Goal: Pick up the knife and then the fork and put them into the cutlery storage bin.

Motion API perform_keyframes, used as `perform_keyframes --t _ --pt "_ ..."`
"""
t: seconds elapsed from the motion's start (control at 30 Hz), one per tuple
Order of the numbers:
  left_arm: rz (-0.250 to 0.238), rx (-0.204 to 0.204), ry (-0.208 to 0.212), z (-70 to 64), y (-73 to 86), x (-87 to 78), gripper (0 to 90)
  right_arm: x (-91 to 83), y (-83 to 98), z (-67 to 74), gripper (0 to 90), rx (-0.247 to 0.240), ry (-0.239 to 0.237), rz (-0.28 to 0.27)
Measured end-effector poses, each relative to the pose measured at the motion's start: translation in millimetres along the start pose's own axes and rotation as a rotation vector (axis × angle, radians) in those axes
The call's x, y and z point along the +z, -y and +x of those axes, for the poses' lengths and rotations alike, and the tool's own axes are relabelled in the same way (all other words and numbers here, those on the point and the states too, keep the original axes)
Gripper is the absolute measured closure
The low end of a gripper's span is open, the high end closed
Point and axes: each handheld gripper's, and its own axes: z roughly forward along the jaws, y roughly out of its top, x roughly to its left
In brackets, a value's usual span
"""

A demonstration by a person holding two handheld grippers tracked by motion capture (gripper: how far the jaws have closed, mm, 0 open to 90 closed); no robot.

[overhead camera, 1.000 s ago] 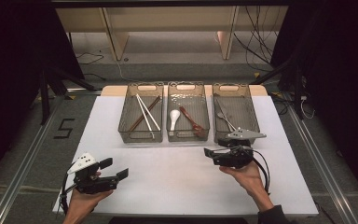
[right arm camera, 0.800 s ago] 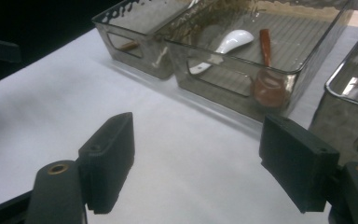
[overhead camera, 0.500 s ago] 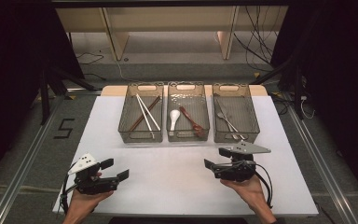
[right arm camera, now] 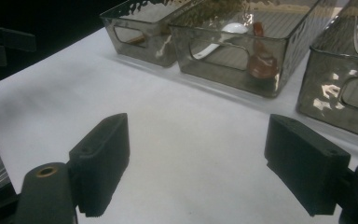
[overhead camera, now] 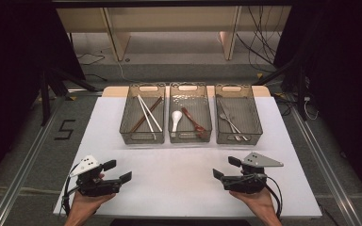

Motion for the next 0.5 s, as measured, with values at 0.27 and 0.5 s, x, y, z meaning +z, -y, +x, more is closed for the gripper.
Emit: perform_keyframes --t 0.27,0.5 --pt "0.001 0.003 0.006 -1.5 0.1 0.5 16.3 -4.9 2.2 -3.2 22.9 0.012 0.014 -0.014" --pt "-0.004 -0.002 0.005 -0.8 0.4 -0.1 16.3 -3.3 2.8 -3.1 22.5 0.006 0.017 -0.008"
